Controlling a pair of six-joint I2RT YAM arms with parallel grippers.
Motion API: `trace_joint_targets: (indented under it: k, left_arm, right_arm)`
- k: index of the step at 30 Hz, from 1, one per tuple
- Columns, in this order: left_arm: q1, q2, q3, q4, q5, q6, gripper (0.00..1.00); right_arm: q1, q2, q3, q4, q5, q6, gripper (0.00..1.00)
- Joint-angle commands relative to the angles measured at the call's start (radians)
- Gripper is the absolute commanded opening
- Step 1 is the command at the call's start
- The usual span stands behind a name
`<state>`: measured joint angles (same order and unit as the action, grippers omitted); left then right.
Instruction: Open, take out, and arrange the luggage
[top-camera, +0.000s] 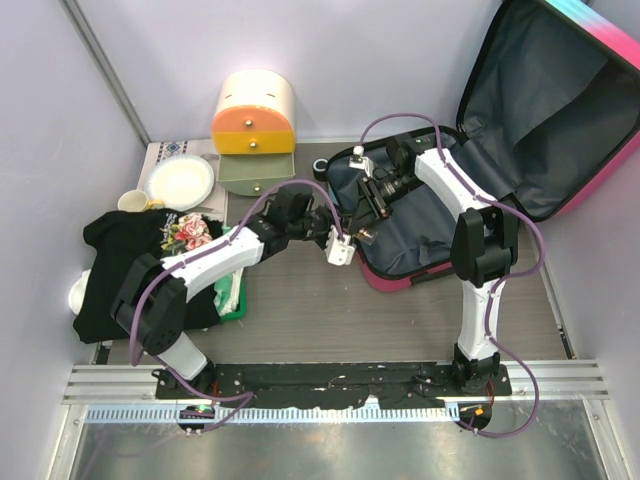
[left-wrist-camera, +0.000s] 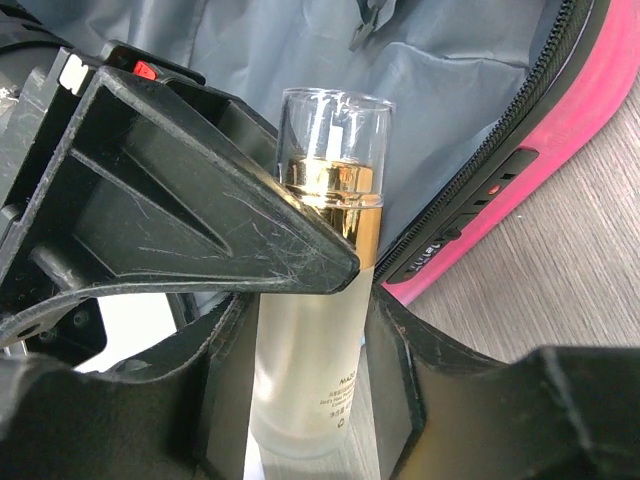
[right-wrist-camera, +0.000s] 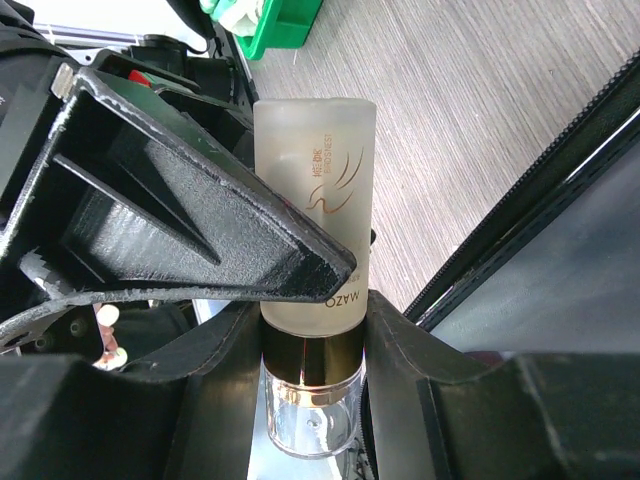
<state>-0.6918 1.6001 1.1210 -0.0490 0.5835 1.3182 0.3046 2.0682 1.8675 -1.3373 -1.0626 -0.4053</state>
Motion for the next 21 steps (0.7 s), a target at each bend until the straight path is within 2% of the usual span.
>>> trace_joint_targets:
  k: [1, 4, 5, 6, 8, 9, 11, 12, 16, 21]
  left_arm:
    - [-0.006, -0.006, 0.011, 0.021, -0.01, 0.009, 0.41]
    - [-0.006, -0.002, 0.016, 0.006, -0.033, 0.003, 0.29]
    - [-0.005, -0.003, 0.02, 0.002, -0.043, -0.01, 0.19]
    - [-0.005, -0.005, 0.022, -0.002, -0.048, -0.02, 0.14]
    - [0.0, -0.012, 0.019, -0.003, -0.057, -0.045, 0.04]
    - [0.003, -0.015, 0.017, 0.006, -0.06, -0.054, 0.0]
    - [0.023, -0.026, 0.016, 0.012, -0.06, -0.101, 0.0]
    - [0.032, -0.028, 0.026, 0.003, -0.056, -0.118, 0.0]
    - [0.095, -0.032, 0.068, -0.055, -0.033, -0.152, 0.0]
    - [0.221, -0.009, 0.137, -0.149, -0.017, -0.13, 0.0]
  right_arm:
    - [0.005, -0.074, 0.016, -0.042, -0.073, 0.007, 0.01]
    - [0.007, -0.077, 0.024, -0.046, -0.074, -0.001, 0.01]
    - [0.005, -0.076, 0.027, -0.051, -0.074, -0.006, 0.01]
    - [0.007, -0.071, 0.038, -0.051, -0.071, -0.004, 0.02]
    - [0.007, -0.068, 0.048, -0.049, -0.065, -0.004, 0.13]
    - [0.007, -0.066, 0.061, -0.046, -0.059, 0.003, 0.37]
    - [-0.008, -0.059, 0.077, -0.025, -0.043, 0.023, 0.57]
    - [-0.019, -0.054, 0.102, -0.016, -0.042, 0.046, 0.84]
    - [-0.105, -0.033, 0.182, 0.073, -0.03, 0.161, 0.86]
    - [-0.235, -0.022, 0.24, 0.283, 0.035, 0.344, 0.88]
